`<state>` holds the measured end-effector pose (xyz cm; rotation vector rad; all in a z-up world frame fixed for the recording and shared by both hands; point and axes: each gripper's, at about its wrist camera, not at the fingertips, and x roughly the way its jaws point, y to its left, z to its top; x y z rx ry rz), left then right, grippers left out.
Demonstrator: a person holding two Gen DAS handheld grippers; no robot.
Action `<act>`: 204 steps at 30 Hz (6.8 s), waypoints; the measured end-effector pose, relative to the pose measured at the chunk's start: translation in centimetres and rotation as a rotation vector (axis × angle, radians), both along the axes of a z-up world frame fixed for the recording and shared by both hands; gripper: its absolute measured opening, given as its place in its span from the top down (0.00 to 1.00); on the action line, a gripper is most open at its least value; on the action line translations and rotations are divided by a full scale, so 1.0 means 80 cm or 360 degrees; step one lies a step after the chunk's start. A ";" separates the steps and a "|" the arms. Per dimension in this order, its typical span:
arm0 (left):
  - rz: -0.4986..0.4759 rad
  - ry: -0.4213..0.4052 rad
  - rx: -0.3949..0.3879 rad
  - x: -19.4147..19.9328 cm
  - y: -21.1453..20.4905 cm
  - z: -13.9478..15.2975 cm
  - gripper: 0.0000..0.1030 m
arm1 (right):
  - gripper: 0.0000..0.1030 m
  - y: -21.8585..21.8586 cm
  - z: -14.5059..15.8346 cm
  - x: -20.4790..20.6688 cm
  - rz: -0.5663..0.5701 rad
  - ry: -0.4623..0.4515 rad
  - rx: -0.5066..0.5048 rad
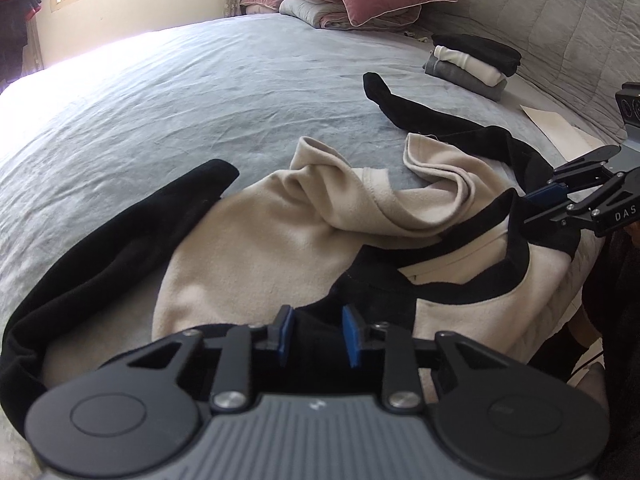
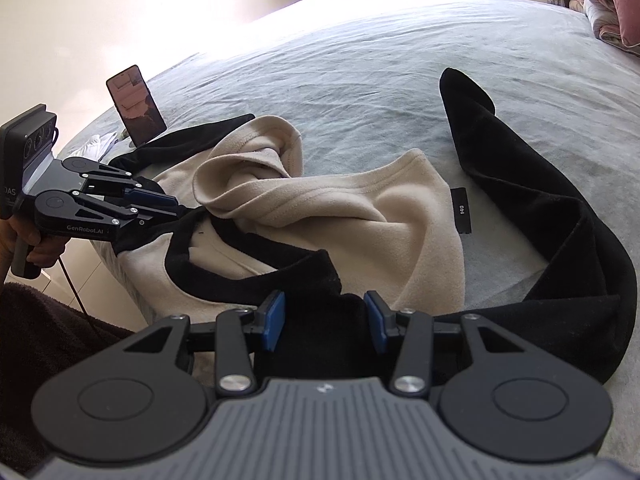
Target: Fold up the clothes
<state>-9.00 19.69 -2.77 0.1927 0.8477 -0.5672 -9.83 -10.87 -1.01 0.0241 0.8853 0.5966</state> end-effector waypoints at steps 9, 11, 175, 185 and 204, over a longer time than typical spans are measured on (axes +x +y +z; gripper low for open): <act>0.0091 0.0086 -0.0015 0.010 0.008 -0.003 0.57 | 0.60 -0.006 -0.001 -0.005 0.0000 -0.0005 0.0017; 0.0120 0.0114 -0.0037 0.008 0.005 0.000 0.69 | 0.63 -0.006 -0.001 -0.008 -0.0008 -0.0015 0.0021; 0.0460 0.0581 -0.0910 0.077 0.044 -0.011 0.95 | 0.84 -0.155 -0.001 0.089 -0.0192 0.0225 0.0704; 0.0565 0.0521 -0.0771 0.078 0.064 -0.011 0.60 | 0.50 -0.162 -0.001 0.072 -0.0218 0.0113 0.0425; 0.0557 0.0567 -0.0740 0.091 0.040 -0.028 0.62 | 0.50 -0.139 -0.026 0.096 -0.0291 0.0230 0.0421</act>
